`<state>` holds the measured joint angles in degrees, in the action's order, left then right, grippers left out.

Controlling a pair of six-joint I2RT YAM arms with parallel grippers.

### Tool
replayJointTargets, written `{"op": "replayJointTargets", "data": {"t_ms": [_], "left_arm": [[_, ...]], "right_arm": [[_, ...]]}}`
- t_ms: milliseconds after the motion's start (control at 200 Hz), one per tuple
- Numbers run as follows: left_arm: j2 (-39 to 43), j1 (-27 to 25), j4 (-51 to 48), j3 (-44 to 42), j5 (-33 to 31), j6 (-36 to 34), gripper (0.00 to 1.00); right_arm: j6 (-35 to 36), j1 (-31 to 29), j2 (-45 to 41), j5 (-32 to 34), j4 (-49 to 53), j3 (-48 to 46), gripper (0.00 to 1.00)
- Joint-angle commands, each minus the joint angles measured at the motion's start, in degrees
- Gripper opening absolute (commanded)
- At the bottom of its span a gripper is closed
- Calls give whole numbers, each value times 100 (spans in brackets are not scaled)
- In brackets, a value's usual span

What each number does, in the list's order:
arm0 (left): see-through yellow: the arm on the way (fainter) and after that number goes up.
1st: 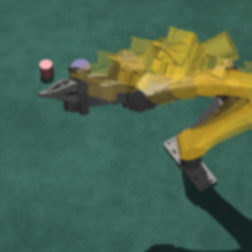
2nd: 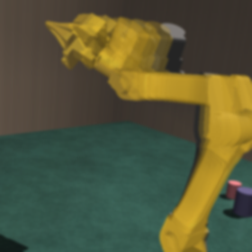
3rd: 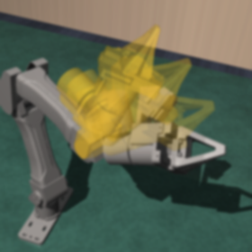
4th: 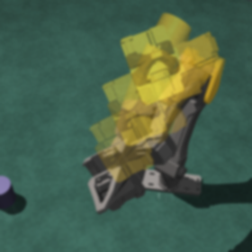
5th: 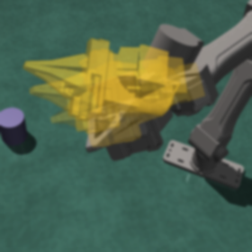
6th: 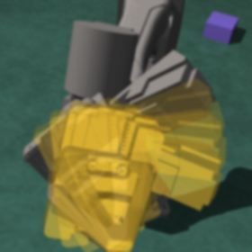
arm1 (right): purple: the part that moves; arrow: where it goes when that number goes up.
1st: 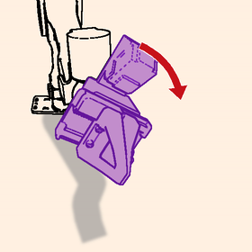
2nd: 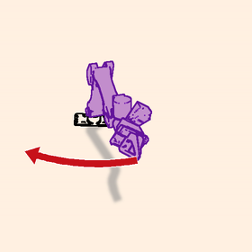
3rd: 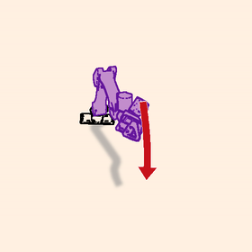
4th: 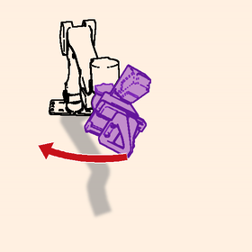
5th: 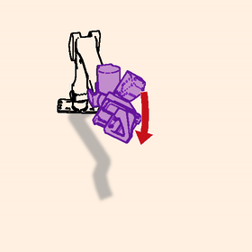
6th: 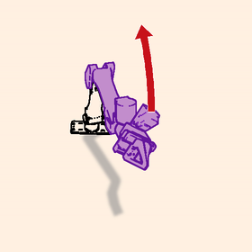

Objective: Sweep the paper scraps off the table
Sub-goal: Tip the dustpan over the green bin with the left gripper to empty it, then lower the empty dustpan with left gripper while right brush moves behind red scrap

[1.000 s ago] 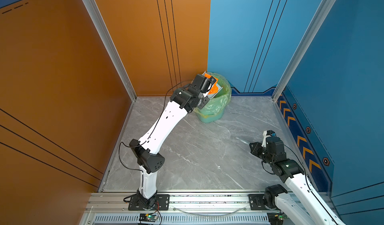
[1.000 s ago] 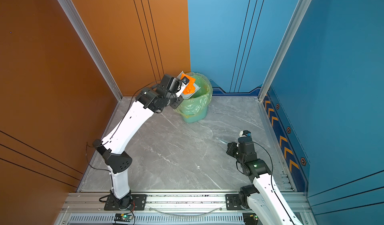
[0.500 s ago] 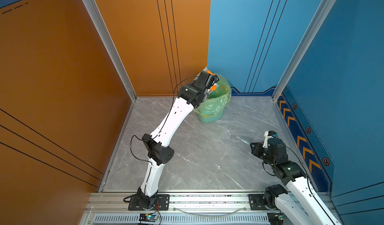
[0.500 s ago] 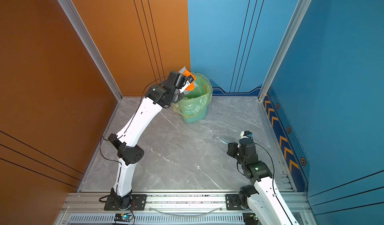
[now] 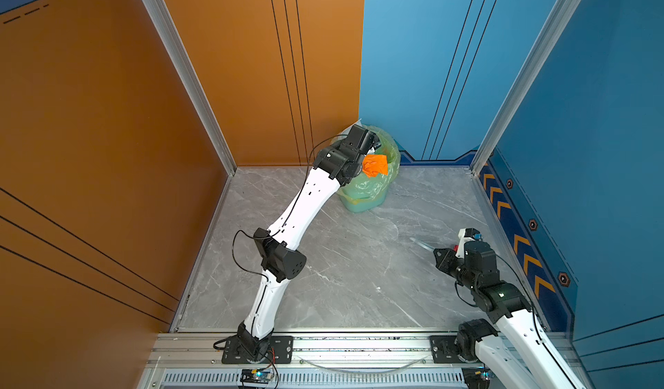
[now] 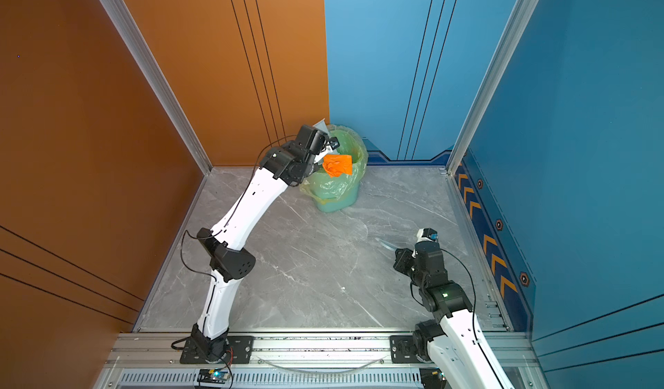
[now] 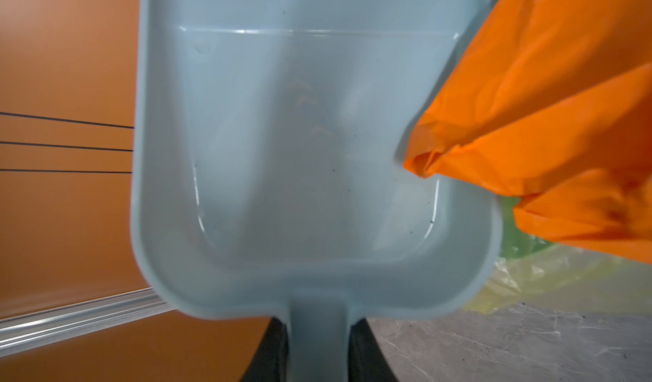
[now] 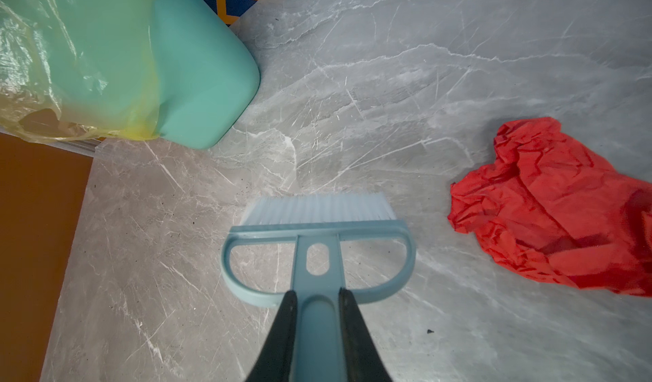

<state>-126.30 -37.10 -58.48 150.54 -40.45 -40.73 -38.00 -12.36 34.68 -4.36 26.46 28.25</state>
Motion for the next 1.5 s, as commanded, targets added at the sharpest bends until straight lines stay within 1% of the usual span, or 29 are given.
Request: {"op": "replayJointTargets", "data": {"t_ms": [0,255,265,285,466,761,871,1076,1211,1372,1497], "left_arm": [[-51,127,147,161,-157,-27,0],[-40,268,147,118,-157,90,0],[-38,275,149,123,-18,91,0],[-35,280,142,116,26,97,0],[2,418,135,78,-24,140,0],[303,653,149,-114,-60,359,0],[536,689,144,-240,51,518,0],[1187,669,143,-772,455,980,0],[1764,676,147,-1263,1017,1469,0],[2545,680,156,-2244,1968,2192,0],[3064,576,233,-3104,2230,2668,0]], "right_arm": [[-67,27,-75,12,105,-79,0],[-53,31,-70,27,119,-74,0],[-51,30,-67,31,115,-72,0],[-54,30,-70,32,111,-78,0],[-51,37,-46,14,105,-83,0],[-48,40,-44,22,128,-57,0],[-34,39,-39,47,179,-26,0],[76,34,-40,302,539,181,0],[224,45,-48,560,870,429,0],[274,66,-48,849,1031,615,0],[25,94,-88,1213,1113,713,0]]}}
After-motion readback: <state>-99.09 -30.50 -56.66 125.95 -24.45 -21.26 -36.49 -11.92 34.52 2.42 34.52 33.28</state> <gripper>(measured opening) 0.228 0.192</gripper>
